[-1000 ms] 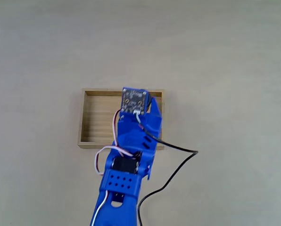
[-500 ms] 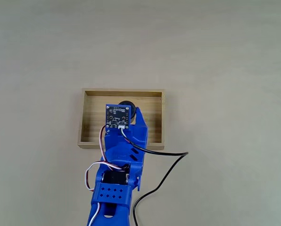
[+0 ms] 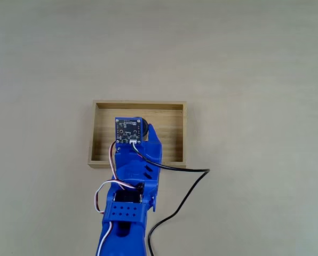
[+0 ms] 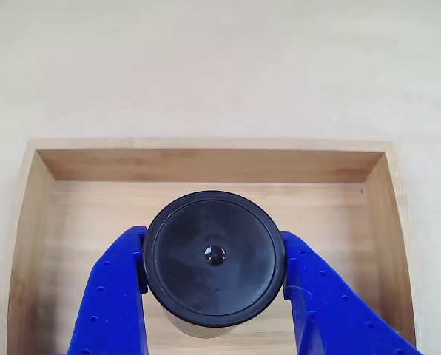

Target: Place the black cylinder in the wooden box then return to rest.

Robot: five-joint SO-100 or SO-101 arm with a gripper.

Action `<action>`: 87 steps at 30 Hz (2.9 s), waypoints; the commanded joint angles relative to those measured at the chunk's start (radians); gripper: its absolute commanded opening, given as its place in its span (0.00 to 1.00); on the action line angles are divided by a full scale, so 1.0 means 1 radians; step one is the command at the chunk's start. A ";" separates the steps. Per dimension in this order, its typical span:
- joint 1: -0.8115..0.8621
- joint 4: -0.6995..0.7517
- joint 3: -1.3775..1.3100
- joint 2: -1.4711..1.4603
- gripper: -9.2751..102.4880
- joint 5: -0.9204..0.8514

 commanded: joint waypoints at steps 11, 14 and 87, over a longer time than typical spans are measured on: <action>-0.006 -0.038 -0.187 0.078 0.23 0.003; -0.005 -0.038 -0.196 0.089 0.23 0.005; 0.008 -0.058 -0.215 0.086 0.34 0.029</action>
